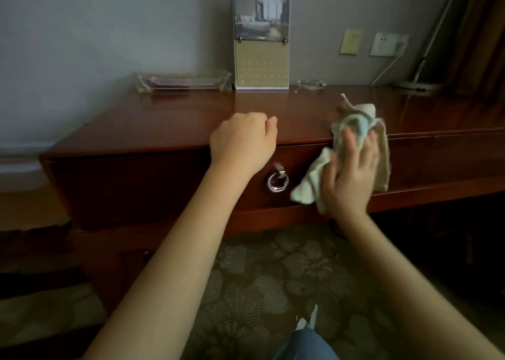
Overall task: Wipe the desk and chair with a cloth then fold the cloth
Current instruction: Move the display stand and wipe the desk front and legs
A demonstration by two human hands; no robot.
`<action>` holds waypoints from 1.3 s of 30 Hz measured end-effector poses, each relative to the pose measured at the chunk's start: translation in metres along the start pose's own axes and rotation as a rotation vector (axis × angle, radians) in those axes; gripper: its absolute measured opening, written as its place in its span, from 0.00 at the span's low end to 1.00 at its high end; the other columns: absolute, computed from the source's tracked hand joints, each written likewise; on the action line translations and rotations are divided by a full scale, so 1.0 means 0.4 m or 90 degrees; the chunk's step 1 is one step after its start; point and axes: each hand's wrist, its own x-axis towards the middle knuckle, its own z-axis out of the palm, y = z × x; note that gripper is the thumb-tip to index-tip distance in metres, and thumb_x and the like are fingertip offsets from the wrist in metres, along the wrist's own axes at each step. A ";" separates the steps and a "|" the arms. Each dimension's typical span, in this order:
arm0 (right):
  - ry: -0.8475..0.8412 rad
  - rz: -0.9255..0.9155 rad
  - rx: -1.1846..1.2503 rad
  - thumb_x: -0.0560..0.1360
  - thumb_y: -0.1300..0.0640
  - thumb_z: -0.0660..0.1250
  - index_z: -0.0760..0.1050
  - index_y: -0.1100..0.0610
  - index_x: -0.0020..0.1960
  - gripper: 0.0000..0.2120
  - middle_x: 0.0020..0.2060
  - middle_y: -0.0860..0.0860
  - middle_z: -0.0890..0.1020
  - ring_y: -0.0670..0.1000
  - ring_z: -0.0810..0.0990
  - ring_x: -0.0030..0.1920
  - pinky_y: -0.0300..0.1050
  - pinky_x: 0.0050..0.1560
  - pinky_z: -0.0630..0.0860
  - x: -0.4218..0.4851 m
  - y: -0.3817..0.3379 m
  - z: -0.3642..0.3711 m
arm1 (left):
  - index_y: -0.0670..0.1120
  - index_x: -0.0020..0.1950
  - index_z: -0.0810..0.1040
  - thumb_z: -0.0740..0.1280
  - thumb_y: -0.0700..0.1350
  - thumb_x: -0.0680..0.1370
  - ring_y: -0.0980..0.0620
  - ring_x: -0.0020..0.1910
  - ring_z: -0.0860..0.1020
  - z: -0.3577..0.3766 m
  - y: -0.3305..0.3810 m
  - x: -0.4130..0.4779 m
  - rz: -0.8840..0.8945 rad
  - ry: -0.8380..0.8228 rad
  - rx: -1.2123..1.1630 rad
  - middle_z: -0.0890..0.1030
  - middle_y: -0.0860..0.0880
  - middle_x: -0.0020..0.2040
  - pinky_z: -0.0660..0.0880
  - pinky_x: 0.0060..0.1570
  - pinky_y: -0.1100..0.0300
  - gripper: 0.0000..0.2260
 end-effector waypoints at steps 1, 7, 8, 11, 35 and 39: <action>0.001 -0.014 -0.020 0.80 0.50 0.52 0.64 0.58 0.68 0.20 0.63 0.70 0.71 0.69 0.67 0.65 0.60 0.67 0.62 -0.044 -0.014 0.017 | 0.49 0.41 0.72 0.53 0.54 0.82 0.37 0.50 0.77 0.011 0.013 0.006 0.010 -0.010 0.012 0.80 0.43 0.49 0.64 0.39 0.55 0.16; -0.041 -0.166 -0.075 0.81 0.48 0.53 0.71 0.60 0.53 0.16 0.43 0.63 0.79 0.62 0.73 0.48 0.54 0.48 0.73 -0.116 0.021 0.028 | 0.49 0.54 0.78 0.51 0.54 0.82 0.39 0.53 0.77 0.066 0.102 0.038 0.065 -0.071 0.058 0.80 0.44 0.54 0.65 0.42 0.55 0.18; -0.034 -0.124 -0.074 0.79 0.51 0.55 0.72 0.63 0.50 0.16 0.42 0.65 0.79 0.64 0.76 0.47 0.55 0.48 0.73 -0.096 0.070 0.022 | 0.50 0.55 0.78 0.51 0.55 0.82 0.40 0.53 0.77 0.075 0.112 0.042 0.078 -0.079 0.061 0.80 0.45 0.53 0.65 0.42 0.56 0.18; -0.011 0.237 0.014 0.76 0.49 0.51 0.72 0.70 0.60 0.27 0.57 0.70 0.75 0.69 0.71 0.62 0.58 0.65 0.67 -0.022 0.227 -0.017 | 0.53 0.60 0.77 0.48 0.56 0.82 0.44 0.55 0.78 0.089 0.124 0.049 0.130 -0.110 0.074 0.80 0.49 0.57 0.69 0.41 0.55 0.20; -0.059 0.298 0.128 0.75 0.37 0.49 0.49 0.47 0.77 0.34 0.77 0.56 0.50 0.54 0.45 0.77 0.48 0.74 0.46 0.070 0.343 -0.074 | 0.61 0.75 0.57 0.43 0.57 0.82 0.49 0.75 0.59 0.086 0.143 0.102 0.157 -0.339 0.076 0.57 0.56 0.76 0.57 0.70 0.50 0.21; -0.048 0.243 0.126 0.75 0.41 0.51 0.60 0.54 0.75 0.32 0.73 0.61 0.61 0.60 0.55 0.74 0.60 0.73 0.54 0.056 0.239 -0.052 | 0.56 0.73 0.65 0.46 0.53 0.83 0.47 0.74 0.61 0.070 0.147 0.123 0.144 -0.345 0.029 0.64 0.53 0.75 0.57 0.69 0.54 0.20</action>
